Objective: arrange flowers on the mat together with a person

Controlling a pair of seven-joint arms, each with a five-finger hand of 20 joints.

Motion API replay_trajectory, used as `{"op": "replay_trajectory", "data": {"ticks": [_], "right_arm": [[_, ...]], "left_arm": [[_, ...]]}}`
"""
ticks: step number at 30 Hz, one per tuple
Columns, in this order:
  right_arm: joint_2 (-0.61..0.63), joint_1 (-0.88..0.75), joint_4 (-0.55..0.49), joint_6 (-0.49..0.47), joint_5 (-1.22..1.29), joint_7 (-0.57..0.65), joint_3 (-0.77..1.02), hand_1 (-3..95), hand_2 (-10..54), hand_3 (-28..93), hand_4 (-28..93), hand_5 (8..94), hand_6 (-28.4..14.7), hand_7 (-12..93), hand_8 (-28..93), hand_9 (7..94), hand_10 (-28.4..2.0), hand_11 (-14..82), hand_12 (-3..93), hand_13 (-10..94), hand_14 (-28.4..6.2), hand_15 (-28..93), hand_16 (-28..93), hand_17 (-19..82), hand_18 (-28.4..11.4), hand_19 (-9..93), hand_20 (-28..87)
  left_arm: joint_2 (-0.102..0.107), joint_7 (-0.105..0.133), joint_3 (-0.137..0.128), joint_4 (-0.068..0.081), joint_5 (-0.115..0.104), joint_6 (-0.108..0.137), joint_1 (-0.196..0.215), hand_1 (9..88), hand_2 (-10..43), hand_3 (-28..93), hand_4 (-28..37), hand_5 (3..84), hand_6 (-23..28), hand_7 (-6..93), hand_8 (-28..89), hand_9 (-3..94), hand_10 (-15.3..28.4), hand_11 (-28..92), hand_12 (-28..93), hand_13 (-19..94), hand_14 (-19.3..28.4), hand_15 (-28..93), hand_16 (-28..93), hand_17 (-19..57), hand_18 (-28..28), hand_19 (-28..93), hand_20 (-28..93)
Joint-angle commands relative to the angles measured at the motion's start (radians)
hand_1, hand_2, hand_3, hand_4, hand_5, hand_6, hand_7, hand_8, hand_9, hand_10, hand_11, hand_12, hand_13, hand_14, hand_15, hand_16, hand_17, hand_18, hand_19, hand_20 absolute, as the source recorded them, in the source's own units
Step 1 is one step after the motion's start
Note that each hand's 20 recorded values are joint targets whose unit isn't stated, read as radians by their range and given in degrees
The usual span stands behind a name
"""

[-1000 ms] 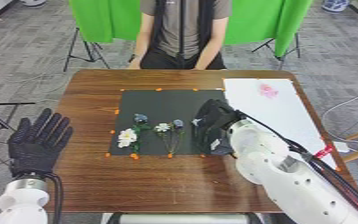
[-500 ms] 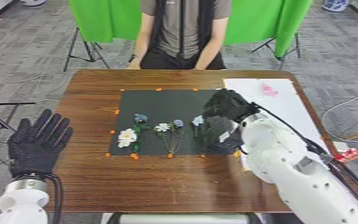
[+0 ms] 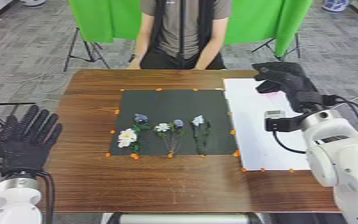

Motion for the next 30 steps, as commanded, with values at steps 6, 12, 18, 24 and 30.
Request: {"op": "replay_trajectory", "data": {"ticks": [6, 12, 18, 24, 30], "right_arm": [[0.002, -0.147, 0.04, -0.053, 0.562, -0.225, 0.096, 19.2, 11.0, 69, -25, 47.3, -1.7, 12, -10, 45.0, -16.5, 6.0, 16.9, 36, -16.1, 27, 20, 16, -17.6, 43, 17], [-0.014, -0.191, 0.032, -0.091, 0.582, -0.267, 0.13, 15.9, 11.5, 69, -25, 46.7, -0.4, 12, -10, 41.3, -15.0, 4.2, 15.4, 33, -14.5, 14, 21, 15, -16.9, 35, 15], [-0.029, -0.216, 0.016, -0.088, 0.582, -0.256, 0.147, 15.3, 11.5, 68, -25, 45.8, -0.7, 11, -9, 40.3, -14.9, 4.2, 14.6, 33, -14.6, 12, 23, 15, -17.0, 35, 16], [-0.041, -0.239, 0.002, -0.066, 0.602, -0.262, 0.149, 16.1, 12.0, 67, -26, 47.1, -1.3, 12, -9, 42.6, -15.0, 5.0, 14.9, 35, -15.4, 15, 24, 15, -17.2, 36, 17], [-0.04, -0.248, -0.005, -0.069, 0.602, -0.263, 0.156, 15.9, 12.1, 68, -26, 47.7, -1.3, 13, -10, 43.1, -15.0, 4.9, 15.0, 36, -15.6, 17, 24, 15, -17.3, 36, 18]], "left_arm": [[-0.003, 0.015, -0.065, 0.003, 0.004, -0.032, 0.016, 28.4, 12.1, 72, -28.3, 43.7, 6.7, 18.3, -12, 40.3, 14.0, 20, 8, 29, 13.4, 31, -9, -4.4, 13.2, 34, 11], [0.009, 0.036, -0.075, 0.001, -0.018, -0.032, 0.019, 27.9, 11.8, 72, -28.3, 43.3, 6.9, 17.7, -11, 39.2, 14.4, 20, 8, 28, 13.5, 31, -9, -4.5, 13.1, 33, 11], [0.015, 0.048, -0.073, -0.001, -0.038, -0.013, 0.012, 27.9, 11.8, 72, -28.3, 43.5, 6.9, 17.9, -11, 39.5, 14.5, 20, 9, 28, 13.5, 31, -9, -4.5, 13.0, 33, 11], [0.016, 0.054, -0.077, 0.002, -0.034, -0.016, 0.005, 27.9, 11.9, 72, -28.3, 43.6, 7.0, 18.0, -12, 39.8, 14.7, 20, 8, 29, 13.5, 31, -9, -4.4, 12.9, 34, 11], [0.01, 0.056, -0.081, -0.001, -0.033, -0.018, 0.011, 28.0, 11.8, 72, -28.3, 43.7, 7.0, 17.9, -12, 39.7, 14.5, 20, 8, 28, 13.4, 31, -9, -4.5, 12.9, 34, 11]]}}
